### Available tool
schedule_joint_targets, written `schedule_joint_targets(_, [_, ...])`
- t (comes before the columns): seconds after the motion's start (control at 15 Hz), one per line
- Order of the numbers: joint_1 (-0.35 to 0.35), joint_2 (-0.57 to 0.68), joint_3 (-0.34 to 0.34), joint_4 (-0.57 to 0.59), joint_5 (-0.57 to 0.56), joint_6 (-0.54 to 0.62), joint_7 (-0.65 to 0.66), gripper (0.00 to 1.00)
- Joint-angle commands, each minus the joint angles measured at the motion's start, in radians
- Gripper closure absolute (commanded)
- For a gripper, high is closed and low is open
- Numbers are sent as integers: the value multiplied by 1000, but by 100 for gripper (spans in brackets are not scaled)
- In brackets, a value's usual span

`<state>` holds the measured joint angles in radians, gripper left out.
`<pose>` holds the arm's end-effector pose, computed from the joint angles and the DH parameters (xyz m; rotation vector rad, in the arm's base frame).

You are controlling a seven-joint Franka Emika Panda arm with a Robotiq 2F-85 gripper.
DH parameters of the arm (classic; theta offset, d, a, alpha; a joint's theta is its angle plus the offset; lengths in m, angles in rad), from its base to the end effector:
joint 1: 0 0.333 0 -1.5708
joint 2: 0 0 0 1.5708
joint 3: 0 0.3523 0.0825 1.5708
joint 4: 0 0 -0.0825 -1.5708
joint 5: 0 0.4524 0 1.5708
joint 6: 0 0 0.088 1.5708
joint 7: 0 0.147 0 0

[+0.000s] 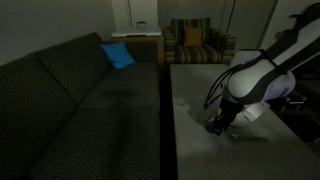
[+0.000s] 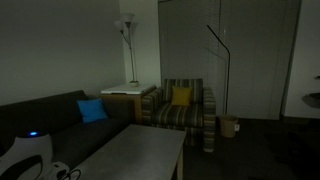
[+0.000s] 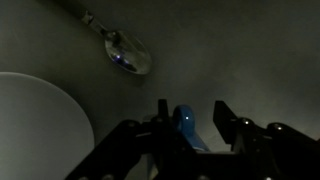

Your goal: Place the blue mug on the white plate

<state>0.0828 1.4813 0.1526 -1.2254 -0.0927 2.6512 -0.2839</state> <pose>0.6922 0.1556 -0.2374 -2.9444 -0.7009 0.0567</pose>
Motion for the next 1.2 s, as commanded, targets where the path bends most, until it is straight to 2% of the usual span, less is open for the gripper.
schedule_joint_targets(0.0, [18, 0, -26, -3, -9, 19, 8, 47])
schedule_joint_targets(0.2, [22, 0, -33, -2, -11, 17, 11, 48])
schedule_joint_targets(0.33, [24, 0, -35, -1, -11, 16, 12, 55])
schedule_joint_targets(0.4, [24, 0, -36, -1, -11, 17, 12, 74])
schedule_joint_targets(0.47, [24, 0, -37, 0, -11, 16, 12, 68])
schedule_joint_targets(0.6, [26, 0, -39, 0, -12, 16, 13, 68])
schedule_joint_targets(0.67, [26, 0, -39, 0, -12, 16, 13, 64])
schedule_joint_targets(0.8, [27, 0, -40, 0, -12, 16, 14, 68])
schedule_joint_targets(0.93, [28, 0, -41, 1, -13, 15, 14, 77])
schedule_joint_targets(1.0, [29, 0, -41, 1, -13, 15, 14, 85])
schedule_joint_targets(1.13, [30, 0, -41, 2, -14, 13, 14, 90])
